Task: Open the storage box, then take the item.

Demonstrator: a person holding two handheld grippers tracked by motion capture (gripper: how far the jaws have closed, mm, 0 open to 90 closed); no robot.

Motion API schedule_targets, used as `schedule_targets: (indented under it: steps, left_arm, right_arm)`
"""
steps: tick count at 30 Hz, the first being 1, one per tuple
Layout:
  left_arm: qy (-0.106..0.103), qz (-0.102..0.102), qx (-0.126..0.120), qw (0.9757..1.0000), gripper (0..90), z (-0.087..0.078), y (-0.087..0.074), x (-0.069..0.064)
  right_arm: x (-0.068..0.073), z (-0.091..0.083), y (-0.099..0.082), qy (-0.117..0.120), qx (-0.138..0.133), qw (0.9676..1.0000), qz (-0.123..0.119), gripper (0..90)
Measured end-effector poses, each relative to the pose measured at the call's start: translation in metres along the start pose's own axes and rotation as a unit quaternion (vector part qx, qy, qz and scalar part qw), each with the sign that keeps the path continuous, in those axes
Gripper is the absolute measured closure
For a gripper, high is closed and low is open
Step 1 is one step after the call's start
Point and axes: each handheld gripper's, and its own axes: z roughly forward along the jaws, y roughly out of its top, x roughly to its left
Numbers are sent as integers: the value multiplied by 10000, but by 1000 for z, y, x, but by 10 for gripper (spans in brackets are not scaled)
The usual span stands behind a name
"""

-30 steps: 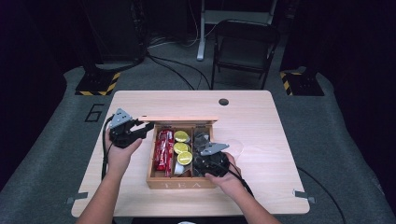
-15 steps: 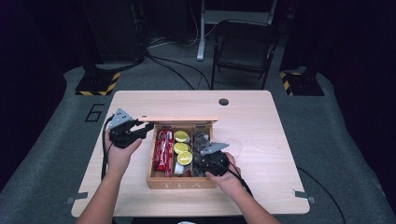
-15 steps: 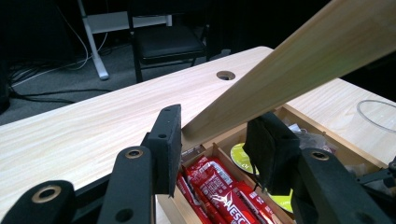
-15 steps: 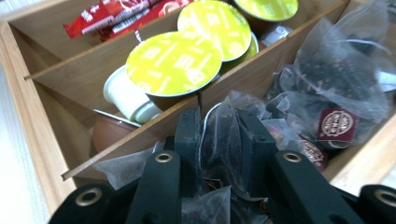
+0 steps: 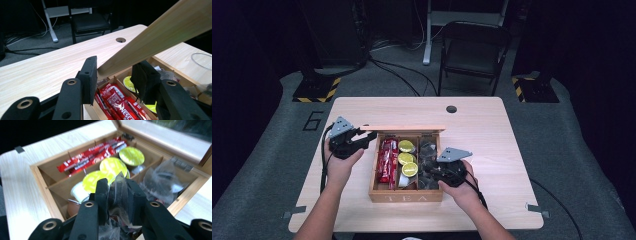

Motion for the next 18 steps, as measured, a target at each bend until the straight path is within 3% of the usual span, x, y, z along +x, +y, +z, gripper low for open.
schedule_targets:
  steps: [3,18]
  left_arm:
    - [-5,4,20,10000,559,0,0,0]
    - [2,3,16,10000,559,0,0,-1]
  right_arm:
    - [0,-8,5,-29,-119,9999,-64,736]
    - [-20,-34,8,-352,-181,9992,-92,737]
